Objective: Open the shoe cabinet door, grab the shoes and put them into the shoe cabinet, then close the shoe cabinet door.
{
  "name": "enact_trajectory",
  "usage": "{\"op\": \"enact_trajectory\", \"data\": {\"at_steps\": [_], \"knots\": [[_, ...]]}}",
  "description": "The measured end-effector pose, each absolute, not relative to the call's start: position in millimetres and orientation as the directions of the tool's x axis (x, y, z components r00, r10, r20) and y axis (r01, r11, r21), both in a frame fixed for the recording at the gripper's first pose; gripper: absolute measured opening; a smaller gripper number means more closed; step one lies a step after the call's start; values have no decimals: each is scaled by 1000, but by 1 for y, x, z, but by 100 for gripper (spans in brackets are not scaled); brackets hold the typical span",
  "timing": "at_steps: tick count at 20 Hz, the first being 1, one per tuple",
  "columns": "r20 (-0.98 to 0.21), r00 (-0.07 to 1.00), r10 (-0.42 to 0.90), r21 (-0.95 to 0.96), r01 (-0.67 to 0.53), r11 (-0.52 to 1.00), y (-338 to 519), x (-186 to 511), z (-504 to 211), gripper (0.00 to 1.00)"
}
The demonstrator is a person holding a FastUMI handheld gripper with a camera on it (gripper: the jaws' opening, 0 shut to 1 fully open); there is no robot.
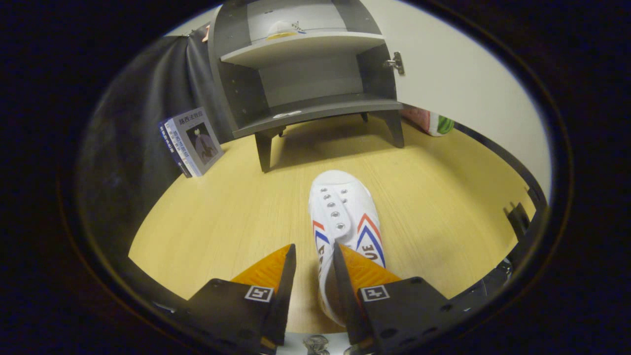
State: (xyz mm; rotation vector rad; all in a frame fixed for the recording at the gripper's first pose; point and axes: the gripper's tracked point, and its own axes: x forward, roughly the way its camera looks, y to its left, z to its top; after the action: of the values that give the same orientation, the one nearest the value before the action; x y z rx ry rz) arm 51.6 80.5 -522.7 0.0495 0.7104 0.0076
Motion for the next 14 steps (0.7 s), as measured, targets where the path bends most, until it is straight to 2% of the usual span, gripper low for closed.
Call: {"op": "enact_trajectory", "data": {"at_steps": [11, 13, 14], "knots": [[-622, 783, -8, -4, 7, 1000, 74, 73, -543, 40], [-617, 787, 5, -2, -8, 1000, 74, 73, -544, 26], [-615, 789, 12, -2, -17, 1000, 74, 73, -543, 25]]}}
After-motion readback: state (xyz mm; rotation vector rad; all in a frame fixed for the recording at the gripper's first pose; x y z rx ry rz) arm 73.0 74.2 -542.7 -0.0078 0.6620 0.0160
